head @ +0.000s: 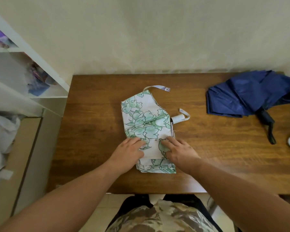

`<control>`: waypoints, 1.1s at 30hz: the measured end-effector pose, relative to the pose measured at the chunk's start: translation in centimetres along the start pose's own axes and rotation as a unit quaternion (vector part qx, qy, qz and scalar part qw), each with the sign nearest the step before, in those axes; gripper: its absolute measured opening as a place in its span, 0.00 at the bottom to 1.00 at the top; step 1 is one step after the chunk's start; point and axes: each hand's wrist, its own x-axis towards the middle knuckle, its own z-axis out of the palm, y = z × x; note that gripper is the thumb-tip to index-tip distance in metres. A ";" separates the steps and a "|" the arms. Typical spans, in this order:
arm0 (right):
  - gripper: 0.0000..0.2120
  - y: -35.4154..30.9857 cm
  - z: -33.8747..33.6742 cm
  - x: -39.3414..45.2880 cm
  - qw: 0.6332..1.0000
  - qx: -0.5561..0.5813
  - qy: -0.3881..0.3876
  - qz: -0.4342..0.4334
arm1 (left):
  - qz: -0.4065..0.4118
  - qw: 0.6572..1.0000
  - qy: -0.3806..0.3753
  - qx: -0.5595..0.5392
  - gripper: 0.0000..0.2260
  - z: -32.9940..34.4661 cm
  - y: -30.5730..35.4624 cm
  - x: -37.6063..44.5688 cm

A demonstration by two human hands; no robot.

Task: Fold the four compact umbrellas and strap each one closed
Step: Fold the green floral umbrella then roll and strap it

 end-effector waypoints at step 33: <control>0.13 -0.6 -0.3 2.9 0.978 0.182 -0.001 0.097 | -0.090 0.995 -0.034 -0.018 0.30 1.3 1.6 1.6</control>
